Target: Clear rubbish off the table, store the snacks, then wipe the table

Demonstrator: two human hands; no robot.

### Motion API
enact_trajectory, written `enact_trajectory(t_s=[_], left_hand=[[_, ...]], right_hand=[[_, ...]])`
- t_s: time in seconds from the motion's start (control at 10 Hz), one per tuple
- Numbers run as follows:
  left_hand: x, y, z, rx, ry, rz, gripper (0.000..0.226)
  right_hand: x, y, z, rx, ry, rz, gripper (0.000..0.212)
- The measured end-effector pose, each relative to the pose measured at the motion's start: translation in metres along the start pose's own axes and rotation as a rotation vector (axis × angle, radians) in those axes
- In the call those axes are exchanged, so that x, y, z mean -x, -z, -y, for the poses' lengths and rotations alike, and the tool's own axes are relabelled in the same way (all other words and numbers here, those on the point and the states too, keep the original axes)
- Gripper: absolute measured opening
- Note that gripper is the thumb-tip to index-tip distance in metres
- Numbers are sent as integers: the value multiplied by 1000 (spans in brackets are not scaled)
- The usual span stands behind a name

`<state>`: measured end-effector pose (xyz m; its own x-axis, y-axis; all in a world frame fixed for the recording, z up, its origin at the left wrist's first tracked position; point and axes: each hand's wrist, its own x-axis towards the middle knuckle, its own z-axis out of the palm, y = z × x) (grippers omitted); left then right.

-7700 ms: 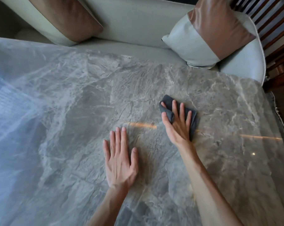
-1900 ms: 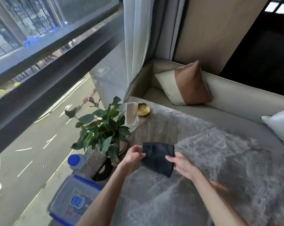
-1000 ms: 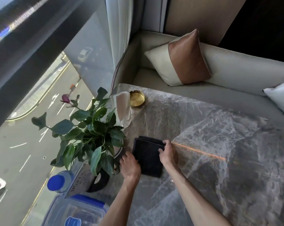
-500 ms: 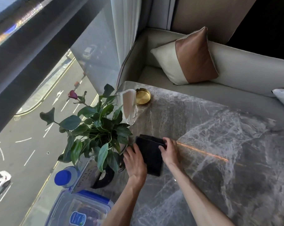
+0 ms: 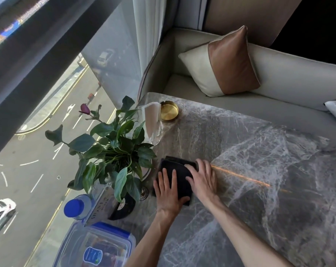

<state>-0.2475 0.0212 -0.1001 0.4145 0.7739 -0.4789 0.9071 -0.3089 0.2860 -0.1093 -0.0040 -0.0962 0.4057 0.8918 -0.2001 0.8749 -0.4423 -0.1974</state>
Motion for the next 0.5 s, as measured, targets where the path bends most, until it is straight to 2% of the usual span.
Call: enact_trajectory(t_s=[0.1,0.2,0.3,0.4,0.5], left_hand=[[2,-3,5,-40,-13,44,104],[5,1,-1,-51,16,22,99],[17,0,-9,-70,47,41,88],[23,7,-18,-49,99,123,86],[31,20,-26,-7,148,33,74]], right_hand=[[1,-3,-9,-30,-30,184,60],[7,1,-10,-42,67,225,72],[24,0,-16,12,128,261,69],[32,9,-20,-152,46,314,65],[53,28,-31,-400,4,216,50]])
